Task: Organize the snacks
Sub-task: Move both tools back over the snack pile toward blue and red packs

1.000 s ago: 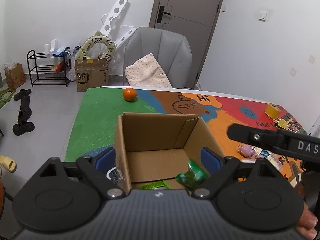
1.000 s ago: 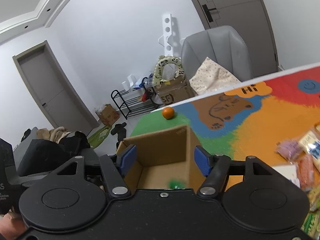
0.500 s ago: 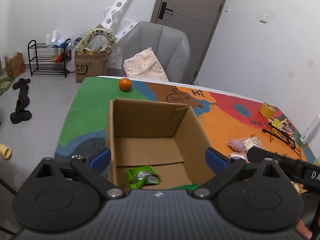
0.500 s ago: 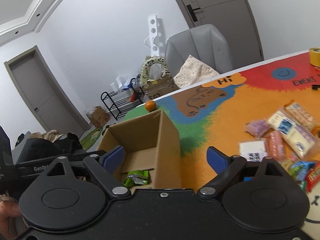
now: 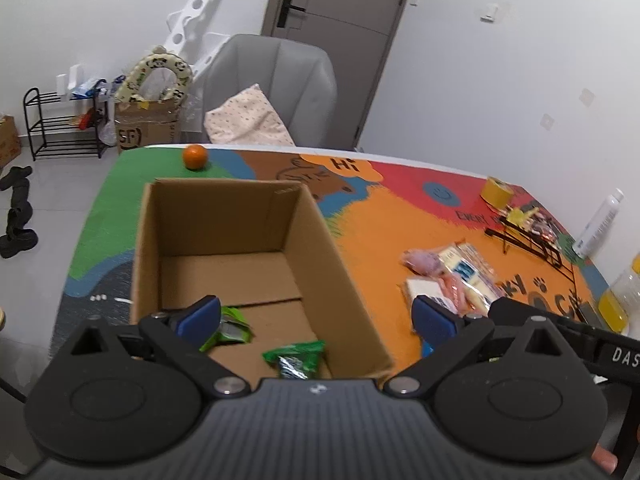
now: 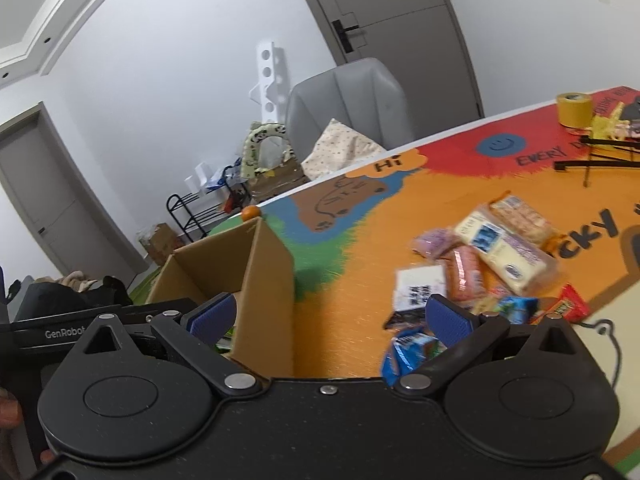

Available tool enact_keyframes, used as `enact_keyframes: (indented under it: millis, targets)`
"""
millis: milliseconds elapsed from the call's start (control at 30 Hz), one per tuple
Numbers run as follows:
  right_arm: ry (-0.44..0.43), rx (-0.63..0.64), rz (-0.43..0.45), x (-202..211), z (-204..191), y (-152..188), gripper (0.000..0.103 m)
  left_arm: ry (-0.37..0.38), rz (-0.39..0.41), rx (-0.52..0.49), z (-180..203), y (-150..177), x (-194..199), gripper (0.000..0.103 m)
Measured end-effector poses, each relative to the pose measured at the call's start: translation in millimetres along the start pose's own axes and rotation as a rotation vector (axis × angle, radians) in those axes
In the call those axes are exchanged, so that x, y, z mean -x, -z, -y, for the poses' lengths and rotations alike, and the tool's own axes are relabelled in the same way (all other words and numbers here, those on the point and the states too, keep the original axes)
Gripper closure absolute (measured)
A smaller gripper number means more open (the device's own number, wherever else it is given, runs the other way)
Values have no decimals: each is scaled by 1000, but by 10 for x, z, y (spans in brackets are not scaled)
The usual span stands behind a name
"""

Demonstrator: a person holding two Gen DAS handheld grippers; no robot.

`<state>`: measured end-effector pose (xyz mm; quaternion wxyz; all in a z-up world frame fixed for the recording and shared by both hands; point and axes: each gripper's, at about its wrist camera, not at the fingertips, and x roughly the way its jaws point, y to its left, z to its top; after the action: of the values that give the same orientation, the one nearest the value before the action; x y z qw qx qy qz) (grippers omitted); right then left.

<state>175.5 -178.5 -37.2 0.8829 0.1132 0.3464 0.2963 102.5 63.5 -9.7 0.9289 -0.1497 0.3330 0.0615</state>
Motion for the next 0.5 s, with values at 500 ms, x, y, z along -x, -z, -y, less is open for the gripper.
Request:
enact_keyframes:
  millis: [500]
  targets:
    - [87,-58,34,299,405,36,0,123,-22,-71,497,112,-67,2]
